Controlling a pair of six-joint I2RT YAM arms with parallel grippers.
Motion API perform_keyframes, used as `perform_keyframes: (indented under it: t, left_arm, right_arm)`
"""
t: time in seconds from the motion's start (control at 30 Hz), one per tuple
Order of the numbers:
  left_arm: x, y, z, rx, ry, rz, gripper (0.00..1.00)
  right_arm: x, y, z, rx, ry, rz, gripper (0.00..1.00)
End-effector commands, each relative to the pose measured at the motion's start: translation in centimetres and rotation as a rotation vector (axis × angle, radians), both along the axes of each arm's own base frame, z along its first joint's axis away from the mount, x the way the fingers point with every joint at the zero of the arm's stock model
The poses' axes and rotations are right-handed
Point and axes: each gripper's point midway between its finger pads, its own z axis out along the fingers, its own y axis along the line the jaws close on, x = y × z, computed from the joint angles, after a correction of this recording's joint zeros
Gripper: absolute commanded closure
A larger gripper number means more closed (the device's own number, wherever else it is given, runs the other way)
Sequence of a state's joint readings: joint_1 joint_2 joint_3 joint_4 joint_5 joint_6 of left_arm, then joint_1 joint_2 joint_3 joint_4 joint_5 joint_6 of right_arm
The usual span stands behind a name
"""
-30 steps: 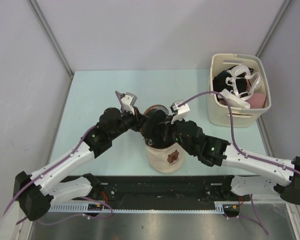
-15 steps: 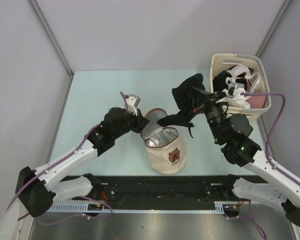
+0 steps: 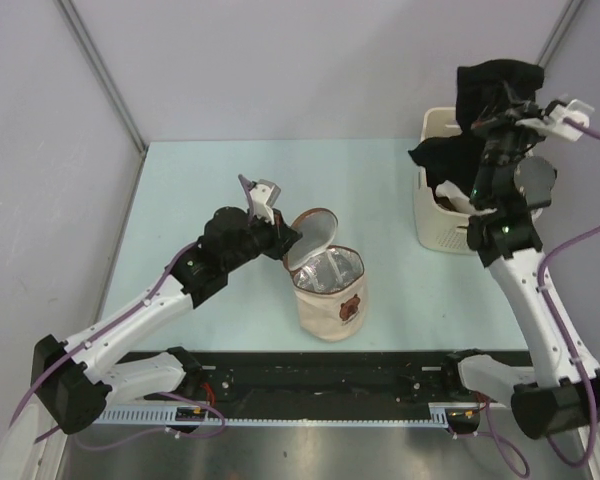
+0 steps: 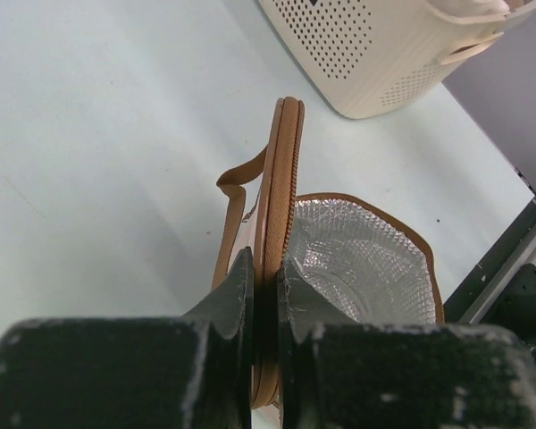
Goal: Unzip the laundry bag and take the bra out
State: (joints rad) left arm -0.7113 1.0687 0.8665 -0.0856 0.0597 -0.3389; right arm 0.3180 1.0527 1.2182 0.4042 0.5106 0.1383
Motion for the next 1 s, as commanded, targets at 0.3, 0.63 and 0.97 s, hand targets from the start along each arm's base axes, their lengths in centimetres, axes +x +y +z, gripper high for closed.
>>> perform_keyframes:
  t: [0.3,0.63,0.97]
  left_arm:
    - [-1.0,-0.3,2.4,-0.041,-0.031,-0.05,1.0]
    - [-1.0,1.0,2.8,-0.026,-0.053,-0.005,1.0]
    - [0.4,3.2,3.3,0.044,-0.117,0.107,1.0]
  right_arm:
    - [17.7,-13.2,-16.3,0.11,0.343,-0.2,0.97]
    - [14.7,-12.4,-13.8,0.118,0.379,-0.195,0.0]
    - [5.1,-5.9,-5.8,0.018,0.303,-0.04,0.0]
